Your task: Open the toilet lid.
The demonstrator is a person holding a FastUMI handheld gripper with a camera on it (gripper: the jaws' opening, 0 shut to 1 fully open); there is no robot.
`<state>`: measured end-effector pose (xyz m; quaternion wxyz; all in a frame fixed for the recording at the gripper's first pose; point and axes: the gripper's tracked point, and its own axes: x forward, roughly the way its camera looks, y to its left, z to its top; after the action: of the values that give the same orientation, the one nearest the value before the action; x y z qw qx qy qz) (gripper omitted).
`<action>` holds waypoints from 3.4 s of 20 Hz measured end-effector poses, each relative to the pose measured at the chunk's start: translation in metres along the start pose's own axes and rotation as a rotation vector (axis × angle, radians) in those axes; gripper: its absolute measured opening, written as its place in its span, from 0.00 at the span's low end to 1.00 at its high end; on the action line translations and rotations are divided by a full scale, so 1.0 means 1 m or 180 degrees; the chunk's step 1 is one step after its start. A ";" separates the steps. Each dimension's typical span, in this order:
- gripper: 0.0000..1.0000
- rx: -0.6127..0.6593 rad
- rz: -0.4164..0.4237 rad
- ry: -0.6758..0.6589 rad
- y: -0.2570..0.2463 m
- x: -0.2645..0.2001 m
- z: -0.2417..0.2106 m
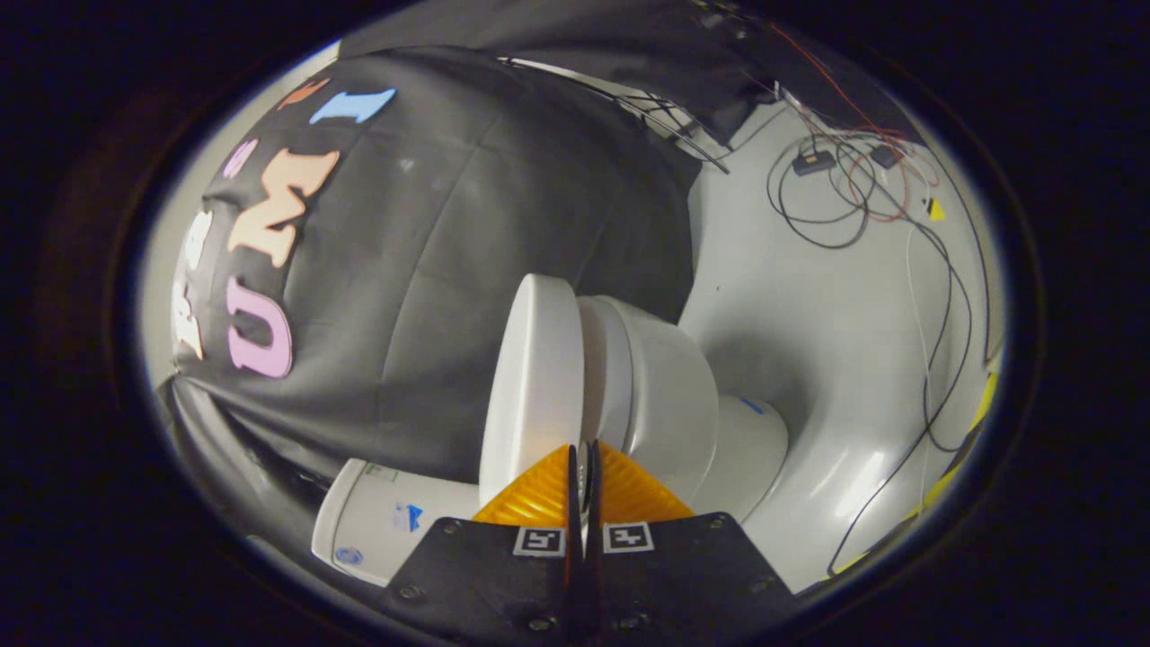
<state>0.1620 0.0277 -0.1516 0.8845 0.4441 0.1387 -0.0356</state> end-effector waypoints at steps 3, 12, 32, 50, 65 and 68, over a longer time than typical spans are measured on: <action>0.01 -0.0102 -0.0053 -0.0028 0.013 -0.005 0.003; 0.01 -0.0276 -0.0148 -0.0110 0.053 -0.021 0.006; 0.01 -0.0924 -0.0131 -0.0237 0.132 -0.049 -0.004; 0.01 -0.1275 -0.0051 -0.0390 0.185 -0.065 -0.021; 0.01 -0.1637 0.0074 -0.0444 0.227 -0.076 -0.043; 0.01 -0.1685 0.0100 -0.0455 0.233 -0.077 -0.047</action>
<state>0.1215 0.2008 0.0243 0.9777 0.1959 0.0735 -0.0156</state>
